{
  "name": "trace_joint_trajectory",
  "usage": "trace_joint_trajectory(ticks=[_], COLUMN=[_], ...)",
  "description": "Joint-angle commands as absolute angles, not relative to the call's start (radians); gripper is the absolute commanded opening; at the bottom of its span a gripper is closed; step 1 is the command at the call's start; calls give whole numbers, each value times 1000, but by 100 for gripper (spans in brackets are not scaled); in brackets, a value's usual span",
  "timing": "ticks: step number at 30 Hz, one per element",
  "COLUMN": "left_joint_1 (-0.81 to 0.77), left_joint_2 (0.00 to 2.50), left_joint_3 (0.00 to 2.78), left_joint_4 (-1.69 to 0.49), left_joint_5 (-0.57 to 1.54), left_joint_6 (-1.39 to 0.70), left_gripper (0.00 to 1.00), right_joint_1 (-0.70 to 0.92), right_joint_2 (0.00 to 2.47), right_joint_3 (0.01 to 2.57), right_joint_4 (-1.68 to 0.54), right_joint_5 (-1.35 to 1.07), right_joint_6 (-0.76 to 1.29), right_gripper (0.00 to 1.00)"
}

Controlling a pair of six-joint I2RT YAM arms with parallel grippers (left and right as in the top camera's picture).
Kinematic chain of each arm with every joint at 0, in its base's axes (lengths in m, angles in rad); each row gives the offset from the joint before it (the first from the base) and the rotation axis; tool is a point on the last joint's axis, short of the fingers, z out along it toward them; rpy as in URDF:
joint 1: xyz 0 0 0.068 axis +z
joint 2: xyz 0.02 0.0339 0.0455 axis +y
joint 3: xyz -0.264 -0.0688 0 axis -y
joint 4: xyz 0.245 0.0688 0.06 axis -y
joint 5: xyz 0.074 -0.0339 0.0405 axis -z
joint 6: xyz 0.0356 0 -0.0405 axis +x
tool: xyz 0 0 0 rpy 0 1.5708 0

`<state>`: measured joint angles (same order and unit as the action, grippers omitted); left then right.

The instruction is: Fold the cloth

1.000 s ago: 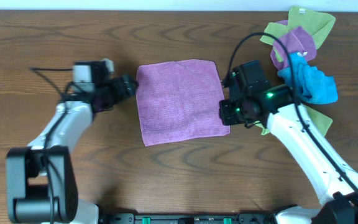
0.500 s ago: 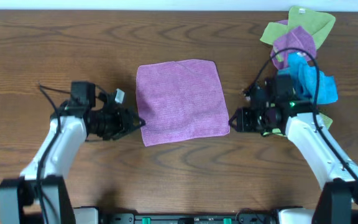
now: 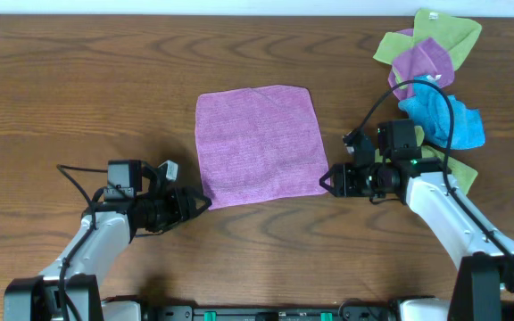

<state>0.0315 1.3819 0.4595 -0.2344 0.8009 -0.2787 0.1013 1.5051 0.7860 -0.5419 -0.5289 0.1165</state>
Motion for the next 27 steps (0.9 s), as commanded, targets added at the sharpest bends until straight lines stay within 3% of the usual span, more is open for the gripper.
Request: trace_joint_trajectory(ticks=[1, 14, 27], left_joint_1=[31, -48, -73], left_joint_2=[1380, 1402, 1518], left_joint_3=[450, 449, 448], left_joint_4=[-210, -94, -39], left_joint_5=[801, 750, 760], left_joint_6=[-311, -337, -368], left_gripper=[69, 81, 79], right_joint_1=[92, 92, 92], right_joint_2=[1508, 1534, 1592], right_joint_3=[758, 720, 720], right_joint_4=[-519, -421, -385], right_joint_5=[-528, -527, -523], right_joint_6=[92, 92, 105], right_gripper=[46, 50, 50])
